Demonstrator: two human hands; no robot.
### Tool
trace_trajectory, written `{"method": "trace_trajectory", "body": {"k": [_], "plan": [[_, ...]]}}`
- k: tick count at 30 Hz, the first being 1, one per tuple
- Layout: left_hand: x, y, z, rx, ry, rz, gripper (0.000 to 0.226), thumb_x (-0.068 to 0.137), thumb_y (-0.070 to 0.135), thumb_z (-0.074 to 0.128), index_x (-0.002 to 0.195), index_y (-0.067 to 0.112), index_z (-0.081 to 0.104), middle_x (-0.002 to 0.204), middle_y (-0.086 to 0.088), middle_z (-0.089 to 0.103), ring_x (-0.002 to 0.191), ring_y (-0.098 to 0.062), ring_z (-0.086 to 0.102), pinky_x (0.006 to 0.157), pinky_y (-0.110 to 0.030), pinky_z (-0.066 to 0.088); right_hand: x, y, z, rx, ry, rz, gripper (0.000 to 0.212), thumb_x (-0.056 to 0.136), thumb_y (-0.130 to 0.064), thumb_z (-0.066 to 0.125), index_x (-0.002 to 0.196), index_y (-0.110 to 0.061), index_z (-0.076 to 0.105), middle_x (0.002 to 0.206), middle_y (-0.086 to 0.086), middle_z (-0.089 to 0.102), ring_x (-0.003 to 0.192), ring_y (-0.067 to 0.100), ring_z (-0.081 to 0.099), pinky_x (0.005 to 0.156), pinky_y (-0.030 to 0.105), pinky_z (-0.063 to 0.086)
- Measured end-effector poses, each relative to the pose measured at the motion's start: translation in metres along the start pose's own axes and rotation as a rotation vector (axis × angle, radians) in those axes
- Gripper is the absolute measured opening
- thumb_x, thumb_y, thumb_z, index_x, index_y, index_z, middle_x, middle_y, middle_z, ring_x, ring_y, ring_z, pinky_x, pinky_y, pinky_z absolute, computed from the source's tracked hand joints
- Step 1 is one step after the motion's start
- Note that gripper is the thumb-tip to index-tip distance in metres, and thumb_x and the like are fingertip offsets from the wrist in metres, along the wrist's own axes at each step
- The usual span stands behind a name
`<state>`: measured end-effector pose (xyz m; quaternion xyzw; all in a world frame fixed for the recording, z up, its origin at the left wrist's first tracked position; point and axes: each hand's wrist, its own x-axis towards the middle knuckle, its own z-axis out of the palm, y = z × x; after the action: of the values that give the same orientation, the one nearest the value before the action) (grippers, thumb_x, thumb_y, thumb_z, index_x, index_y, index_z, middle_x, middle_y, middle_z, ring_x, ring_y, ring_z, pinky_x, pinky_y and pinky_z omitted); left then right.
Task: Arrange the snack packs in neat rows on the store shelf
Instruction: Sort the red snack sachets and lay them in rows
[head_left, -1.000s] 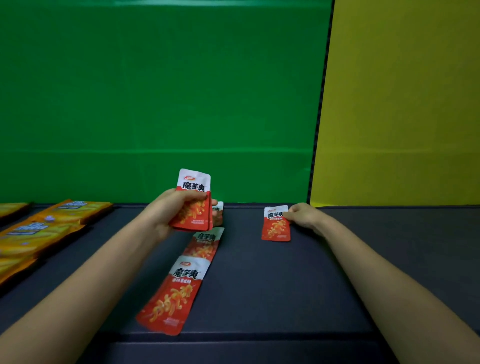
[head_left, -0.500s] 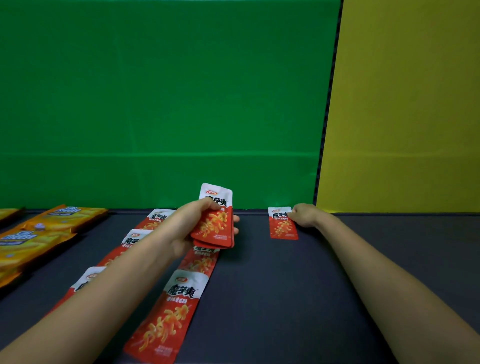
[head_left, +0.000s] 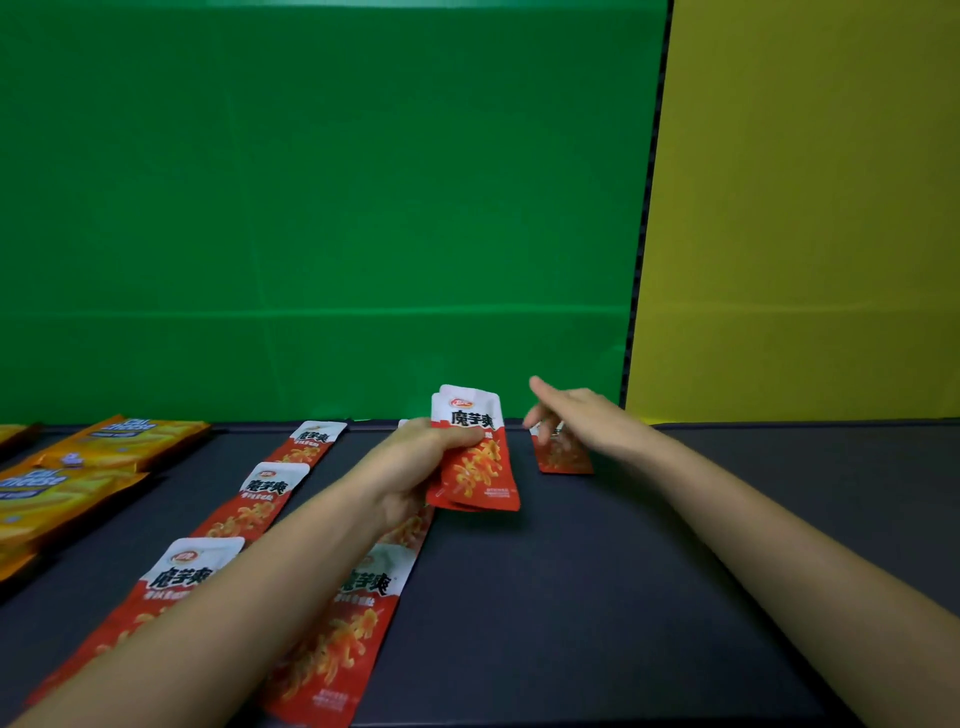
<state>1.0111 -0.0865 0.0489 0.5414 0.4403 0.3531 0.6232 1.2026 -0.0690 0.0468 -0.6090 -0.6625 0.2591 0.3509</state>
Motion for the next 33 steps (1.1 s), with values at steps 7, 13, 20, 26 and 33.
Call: {"method": "trace_trajectory", "body": {"k": [7, 13, 20, 26, 33], "plan": [[0.004, -0.003, 0.021, 0.025, -0.020, 0.033, 0.008, 0.088, 0.015, 0.060, 0.092, 0.008, 0.062, 0.069, -0.003, 0.070, 0.051, -0.009, 0.065, 0.052, -0.020, 0.055, -0.033, -0.003, 0.010, 0.224, -0.022, 0.031, 0.030, 0.093, -0.031, 0.053, 0.067, -0.017, 0.052, 0.054, -0.007, 0.053, 0.040, -0.001, 0.045, 0.044, 0.010, 0.035], [0.002, 0.005, 0.001, -0.148, 0.004, 0.006, 0.024, 0.094, 0.011, 0.034, 0.107, 0.000, 0.050, 0.064, -0.010, 0.072, 0.051, -0.022, 0.069, 0.047, -0.026, 0.056, -0.040, 0.040, -0.024, 0.080, 0.050, 0.180, 0.030, 0.091, -0.035, 0.054, 0.070, -0.014, 0.060, 0.081, 0.002, 0.066, 0.074, 0.012, 0.055, 0.075, 0.027, 0.036], [0.001, -0.005, 0.003, 0.048, 0.071, -0.080, 0.016, 0.091, 0.017, 0.043, 0.078, 0.012, 0.049, 0.064, -0.004, 0.055, 0.054, -0.017, 0.052, 0.054, -0.025, 0.043, -0.034, 0.061, -0.008, -0.131, 0.061, 0.249, 0.041, 0.088, -0.043, 0.057, 0.057, -0.017, 0.046, 0.072, 0.001, 0.060, 0.067, 0.013, 0.050, 0.062, 0.028, 0.033], [0.002, -0.017, 0.007, 0.187, -0.107, -0.078, 0.016, 0.093, 0.014, 0.048, 0.078, 0.009, 0.053, 0.070, -0.007, 0.058, 0.061, -0.016, 0.056, 0.056, -0.025, 0.052, -0.031, 0.060, -0.003, -0.230, 0.058, 0.218, 0.044, 0.088, -0.044, 0.056, 0.055, -0.018, 0.042, 0.066, 0.000, 0.054, 0.062, 0.012, 0.046, 0.054, 0.026, 0.030], [-0.011, -0.022, 0.021, 0.263, -0.337, -0.053, 0.007, 0.089, 0.009, 0.057, 0.090, 0.005, 0.062, 0.083, -0.011, 0.067, 0.059, -0.010, 0.065, 0.058, -0.020, 0.058, -0.032, 0.057, 0.000, -0.380, 0.097, 0.182, 0.044, 0.087, -0.046, 0.055, 0.057, -0.017, 0.041, 0.063, 0.002, 0.050, 0.062, 0.015, 0.046, 0.055, 0.029, 0.031]]}}
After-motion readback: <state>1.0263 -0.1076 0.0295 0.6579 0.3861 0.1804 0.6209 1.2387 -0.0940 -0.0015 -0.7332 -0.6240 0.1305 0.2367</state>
